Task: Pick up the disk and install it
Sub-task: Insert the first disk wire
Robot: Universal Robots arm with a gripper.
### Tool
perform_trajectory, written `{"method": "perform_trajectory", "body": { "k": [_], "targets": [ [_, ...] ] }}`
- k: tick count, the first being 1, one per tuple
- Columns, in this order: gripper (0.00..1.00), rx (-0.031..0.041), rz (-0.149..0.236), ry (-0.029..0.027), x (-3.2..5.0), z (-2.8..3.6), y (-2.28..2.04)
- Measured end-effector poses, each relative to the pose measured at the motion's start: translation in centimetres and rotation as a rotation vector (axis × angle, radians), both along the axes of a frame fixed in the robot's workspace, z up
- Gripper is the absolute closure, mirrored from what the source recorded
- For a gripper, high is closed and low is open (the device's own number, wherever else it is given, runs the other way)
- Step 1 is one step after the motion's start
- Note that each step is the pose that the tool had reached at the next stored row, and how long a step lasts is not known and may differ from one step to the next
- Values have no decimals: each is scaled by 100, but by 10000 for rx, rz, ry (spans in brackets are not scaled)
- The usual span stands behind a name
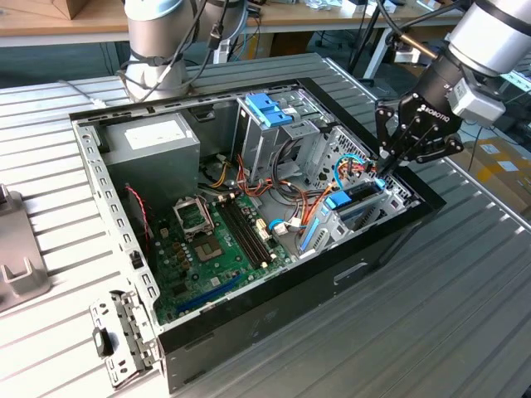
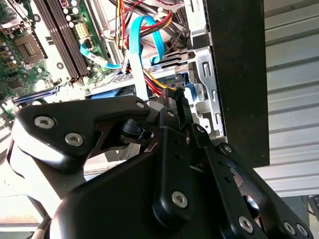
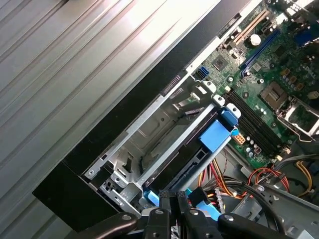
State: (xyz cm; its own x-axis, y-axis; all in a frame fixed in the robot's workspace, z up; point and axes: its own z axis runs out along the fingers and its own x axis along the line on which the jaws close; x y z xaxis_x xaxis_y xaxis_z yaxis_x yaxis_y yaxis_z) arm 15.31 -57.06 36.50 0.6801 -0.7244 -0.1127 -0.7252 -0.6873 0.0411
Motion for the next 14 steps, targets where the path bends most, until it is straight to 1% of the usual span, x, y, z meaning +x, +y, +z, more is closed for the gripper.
{"method": "perform_trajectory", "body": {
  "k": [1, 2, 3, 9, 14],
  "targets": [
    [83, -1, -73, 0, -65, -10, 0],
    [83, -1, -660, 0, -65, -13, 0],
    [83, -1, -1058, 0, -65, -15, 0],
    [83, -1, -1735, 0, -65, -18, 0],
    [83, -1, -2474, 0, -65, -23, 0]
  ]
}}
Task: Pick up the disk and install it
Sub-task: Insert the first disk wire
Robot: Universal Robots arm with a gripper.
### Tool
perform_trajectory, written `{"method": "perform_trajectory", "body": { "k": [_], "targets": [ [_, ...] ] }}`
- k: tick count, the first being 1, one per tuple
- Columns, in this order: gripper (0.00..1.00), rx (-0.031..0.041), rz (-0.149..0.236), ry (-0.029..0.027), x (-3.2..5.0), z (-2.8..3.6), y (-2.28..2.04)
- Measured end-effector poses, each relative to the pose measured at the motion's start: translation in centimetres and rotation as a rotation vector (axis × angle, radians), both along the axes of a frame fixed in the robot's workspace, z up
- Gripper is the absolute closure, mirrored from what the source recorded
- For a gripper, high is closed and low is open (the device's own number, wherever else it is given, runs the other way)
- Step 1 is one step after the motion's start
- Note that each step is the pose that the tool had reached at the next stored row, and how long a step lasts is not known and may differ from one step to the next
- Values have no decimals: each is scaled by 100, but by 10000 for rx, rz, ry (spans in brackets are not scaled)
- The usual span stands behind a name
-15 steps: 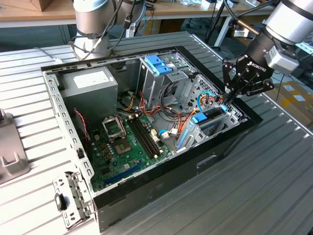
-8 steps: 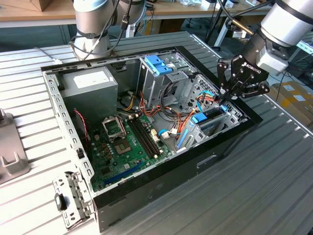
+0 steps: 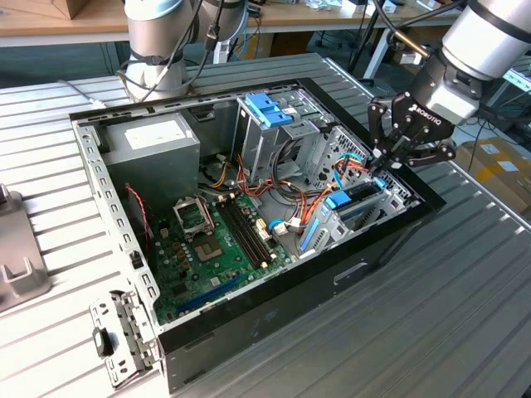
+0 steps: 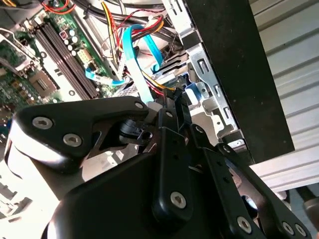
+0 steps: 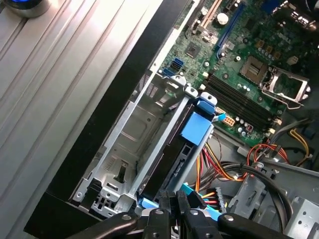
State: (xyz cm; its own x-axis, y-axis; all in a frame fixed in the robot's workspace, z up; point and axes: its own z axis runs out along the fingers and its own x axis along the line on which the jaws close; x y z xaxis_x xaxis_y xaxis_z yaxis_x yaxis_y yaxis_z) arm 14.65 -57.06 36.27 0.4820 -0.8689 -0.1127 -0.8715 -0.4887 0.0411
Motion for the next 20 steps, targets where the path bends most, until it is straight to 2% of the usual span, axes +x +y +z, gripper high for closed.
{"method": "perform_trajectory", "body": {
  "k": [4, 20],
  "targets": [
    [83, 0, -420, 0, 0, -3, 0],
    [83, 0, -1649, 1, 0, -12, 0]
  ]
}}
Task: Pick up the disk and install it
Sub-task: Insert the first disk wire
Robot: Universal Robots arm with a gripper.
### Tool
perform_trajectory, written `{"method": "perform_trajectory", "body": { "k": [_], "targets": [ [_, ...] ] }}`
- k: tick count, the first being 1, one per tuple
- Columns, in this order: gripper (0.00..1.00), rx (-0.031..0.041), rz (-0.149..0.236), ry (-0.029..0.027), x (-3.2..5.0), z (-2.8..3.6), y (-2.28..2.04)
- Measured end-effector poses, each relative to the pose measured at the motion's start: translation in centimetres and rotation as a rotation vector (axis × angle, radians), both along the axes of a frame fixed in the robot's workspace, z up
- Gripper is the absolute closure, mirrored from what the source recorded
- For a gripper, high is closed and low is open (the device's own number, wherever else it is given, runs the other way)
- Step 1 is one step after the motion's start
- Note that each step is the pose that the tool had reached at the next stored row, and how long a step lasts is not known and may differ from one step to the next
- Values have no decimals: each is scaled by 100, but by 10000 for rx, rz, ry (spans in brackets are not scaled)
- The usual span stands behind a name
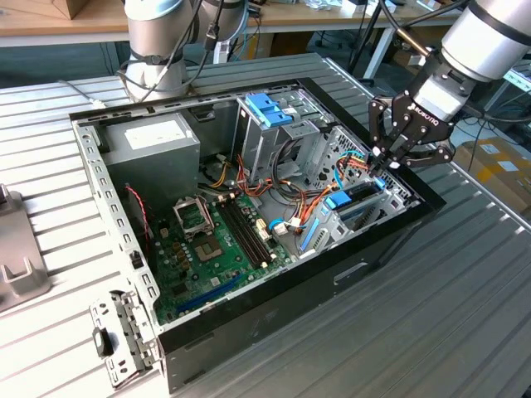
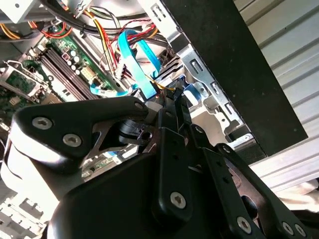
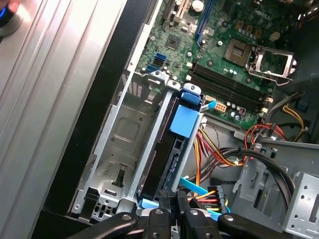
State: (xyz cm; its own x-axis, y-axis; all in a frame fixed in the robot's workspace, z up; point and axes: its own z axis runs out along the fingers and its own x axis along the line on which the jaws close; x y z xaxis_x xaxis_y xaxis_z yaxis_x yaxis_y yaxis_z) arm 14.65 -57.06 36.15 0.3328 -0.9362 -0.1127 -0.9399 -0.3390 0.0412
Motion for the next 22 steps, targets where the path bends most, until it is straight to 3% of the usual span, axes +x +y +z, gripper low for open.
{"method": "perform_trajectory", "body": {
  "k": [15, 22],
  "targets": [
    [83, -1, -1738, -1, 0, -13, 0],
    [83, -1, -2277, 0, 0, -17, 0]
  ]
}}
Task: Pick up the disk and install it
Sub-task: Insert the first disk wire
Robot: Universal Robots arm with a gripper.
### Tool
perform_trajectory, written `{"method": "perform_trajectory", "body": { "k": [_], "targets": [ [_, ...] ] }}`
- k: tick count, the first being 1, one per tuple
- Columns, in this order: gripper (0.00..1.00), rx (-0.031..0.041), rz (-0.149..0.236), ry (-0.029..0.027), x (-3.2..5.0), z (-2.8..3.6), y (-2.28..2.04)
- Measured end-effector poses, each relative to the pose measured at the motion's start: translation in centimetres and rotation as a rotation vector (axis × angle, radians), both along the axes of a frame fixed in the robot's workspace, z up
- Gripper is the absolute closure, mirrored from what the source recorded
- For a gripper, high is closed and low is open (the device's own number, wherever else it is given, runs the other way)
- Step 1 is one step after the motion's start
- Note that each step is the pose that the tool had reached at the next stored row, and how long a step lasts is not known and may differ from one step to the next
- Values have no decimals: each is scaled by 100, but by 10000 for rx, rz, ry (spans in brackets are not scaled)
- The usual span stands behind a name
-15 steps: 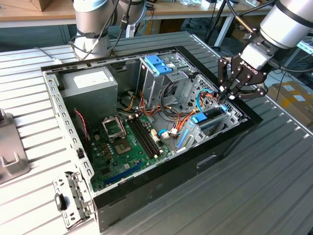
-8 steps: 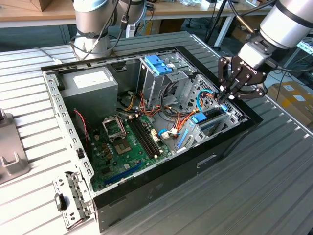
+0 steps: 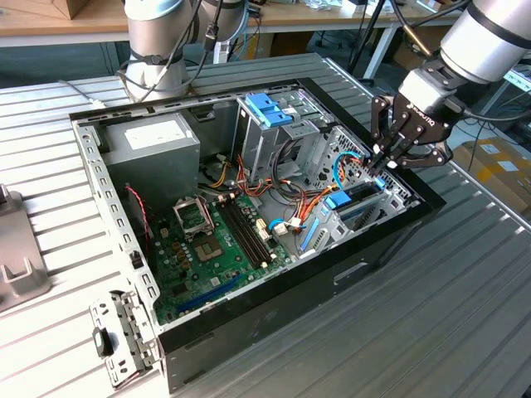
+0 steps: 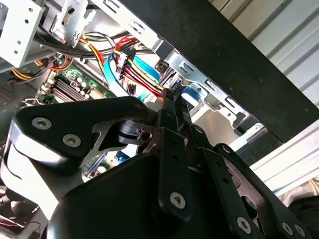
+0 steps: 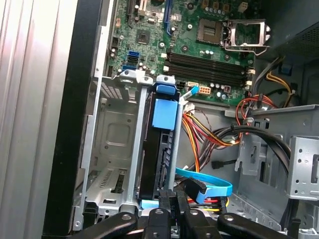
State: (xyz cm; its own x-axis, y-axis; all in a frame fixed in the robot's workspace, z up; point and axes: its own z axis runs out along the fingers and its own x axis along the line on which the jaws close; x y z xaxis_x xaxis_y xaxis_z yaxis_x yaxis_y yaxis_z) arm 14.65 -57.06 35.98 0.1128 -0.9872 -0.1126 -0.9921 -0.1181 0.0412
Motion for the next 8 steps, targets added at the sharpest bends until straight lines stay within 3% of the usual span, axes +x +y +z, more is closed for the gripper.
{"method": "perform_trajectory", "body": {
  "k": [8],
  "targets": [
    [83, 0, -708, 0, 0, -5, 0]
  ]
}}
